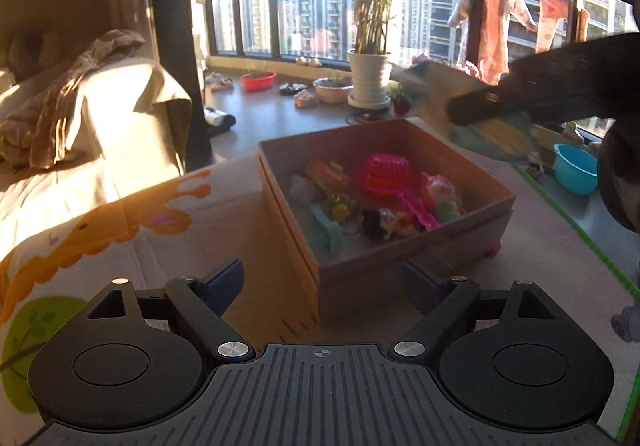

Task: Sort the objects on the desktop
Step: 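Carry the blue packet and keychain box toward the pink box with both tools, then drop the blue packet into the pink box while the left tool releases the keychain box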

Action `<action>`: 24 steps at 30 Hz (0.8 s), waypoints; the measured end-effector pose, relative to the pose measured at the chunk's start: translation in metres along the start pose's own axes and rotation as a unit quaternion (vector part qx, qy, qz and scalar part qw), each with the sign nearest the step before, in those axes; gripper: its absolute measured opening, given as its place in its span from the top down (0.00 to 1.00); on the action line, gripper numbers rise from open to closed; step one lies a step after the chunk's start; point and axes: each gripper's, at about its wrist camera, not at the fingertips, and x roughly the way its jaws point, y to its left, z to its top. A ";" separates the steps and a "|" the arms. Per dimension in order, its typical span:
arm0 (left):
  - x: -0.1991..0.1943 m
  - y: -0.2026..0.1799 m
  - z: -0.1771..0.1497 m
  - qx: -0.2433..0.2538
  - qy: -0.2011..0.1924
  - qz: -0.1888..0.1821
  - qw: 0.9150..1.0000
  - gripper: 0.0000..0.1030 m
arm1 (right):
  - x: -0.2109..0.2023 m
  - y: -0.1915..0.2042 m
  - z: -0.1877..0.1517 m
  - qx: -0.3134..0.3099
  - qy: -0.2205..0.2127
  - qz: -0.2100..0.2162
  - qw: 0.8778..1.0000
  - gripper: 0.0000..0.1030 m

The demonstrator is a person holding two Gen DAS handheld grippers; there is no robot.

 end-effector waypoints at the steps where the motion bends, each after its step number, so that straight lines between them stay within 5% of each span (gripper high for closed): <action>1: -0.004 0.000 -0.008 -0.003 0.003 0.000 1.000 0.09 | 0.015 0.005 0.001 0.006 0.014 0.006 1.000 0.49; 3: -0.011 -0.001 -0.023 0.000 0.004 0.002 1.000 0.08 | 0.048 0.018 0.000 0.014 0.044 0.015 0.999 0.49; 9: -0.020 0.010 -0.056 -0.016 0.027 0.003 1.000 0.06 | 0.113 0.054 -0.031 -0.011 0.096 -0.047 0.994 0.46; 13: -0.017 0.020 -0.069 -0.039 0.045 -0.005 0.998 0.03 | 0.108 0.077 -0.043 -0.058 0.085 -0.072 0.992 0.44; 19: -0.015 0.026 -0.075 -0.057 0.050 0.011 0.997 0.02 | 0.105 0.079 -0.045 -0.038 0.096 -0.091 0.990 0.41; 24: -0.019 0.031 -0.085 -0.061 0.051 0.032 0.996 0.00 | 0.050 0.081 -0.049 -0.052 0.011 -0.114 0.992 0.24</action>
